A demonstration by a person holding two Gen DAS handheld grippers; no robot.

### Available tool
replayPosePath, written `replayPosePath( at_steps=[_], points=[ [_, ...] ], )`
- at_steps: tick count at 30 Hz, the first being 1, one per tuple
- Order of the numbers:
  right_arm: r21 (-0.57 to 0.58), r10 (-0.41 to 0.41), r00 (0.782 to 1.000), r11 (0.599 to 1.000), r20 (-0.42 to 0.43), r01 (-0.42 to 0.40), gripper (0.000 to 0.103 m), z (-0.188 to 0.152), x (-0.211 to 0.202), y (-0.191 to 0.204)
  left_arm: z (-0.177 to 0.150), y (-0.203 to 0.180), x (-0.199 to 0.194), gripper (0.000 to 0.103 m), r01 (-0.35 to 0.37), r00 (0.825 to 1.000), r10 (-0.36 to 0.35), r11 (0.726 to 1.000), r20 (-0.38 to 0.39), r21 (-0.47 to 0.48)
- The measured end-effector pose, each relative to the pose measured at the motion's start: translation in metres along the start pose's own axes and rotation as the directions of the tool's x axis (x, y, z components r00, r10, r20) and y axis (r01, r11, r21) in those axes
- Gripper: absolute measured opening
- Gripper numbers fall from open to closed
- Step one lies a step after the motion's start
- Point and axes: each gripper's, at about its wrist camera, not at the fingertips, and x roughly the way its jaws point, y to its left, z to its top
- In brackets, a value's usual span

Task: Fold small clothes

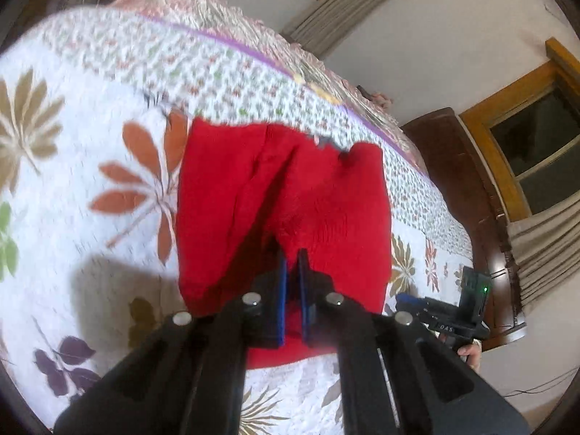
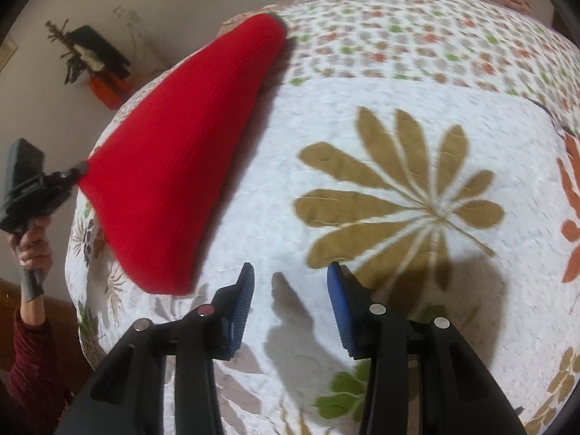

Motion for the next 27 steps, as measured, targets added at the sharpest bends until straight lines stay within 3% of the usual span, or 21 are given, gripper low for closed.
replayPosePath(
  at_steps=[1, 4, 6, 8, 13, 16, 23, 25, 27],
  points=[
    [-0.006, 0.002, 1.0, 1.0, -0.002, -0.002, 0.043, 0.001, 0.002, 0.005, -0.002, 0.003, 0.002, 0.005, 0.02, 1.0, -0.02, 1.0, -0.008, 0.003],
    [-0.01, 0.0, 1.0, 1.0, -0.01, 0.0, 0.044, 0.001, 0.006, 0.011, -0.011, -0.004, 0.017, 0.019, 0.046, 0.998, -0.045, 0.998, -0.036, 0.041],
    [-0.012, -0.003, 1.0, 1.0, -0.012, 0.002, 0.044, -0.004, 0.007, 0.009, -0.016, -0.014, 0.029, 0.037, 0.067, 0.996, -0.062, 0.995, -0.057, 0.075],
    [-0.015, -0.004, 1.0, 1.0, -0.014, 0.004, 0.045, -0.009, 0.007, 0.01, -0.021, -0.021, 0.037, 0.047, 0.069, 0.996, -0.063, 0.993, -0.064, 0.099],
    [-0.044, 0.018, 1.0, 0.999, -0.021, -0.019, 0.047, -0.012, 0.005, 0.017, -0.029, -0.019, 0.041, 0.052, 0.012, 0.999, -0.006, 0.993, -0.053, 0.115],
    [-0.061, 0.023, 1.0, 0.998, -0.019, -0.024, 0.049, -0.012, 0.007, 0.029, -0.033, -0.015, 0.029, 0.062, -0.027, 0.999, 0.031, 0.988, -0.025, 0.154],
    [-0.056, 0.04, 0.999, 0.998, -0.034, -0.042, 0.049, -0.009, 0.022, 0.044, -0.04, -0.013, 0.053, 0.062, -0.085, 0.991, 0.106, 0.972, -0.081, 0.221],
    [-0.07, 0.035, 0.999, 0.997, -0.039, -0.038, 0.049, -0.01, 0.022, 0.048, -0.042, -0.007, 0.065, 0.045, -0.131, 0.983, 0.156, 0.964, -0.094, 0.231],
    [-0.073, 0.033, 0.999, 0.997, -0.041, -0.036, 0.049, -0.01, 0.022, 0.049, -0.043, -0.004, 0.073, 0.015, -0.161, 0.977, 0.189, 0.957, -0.097, 0.241]
  ],
)
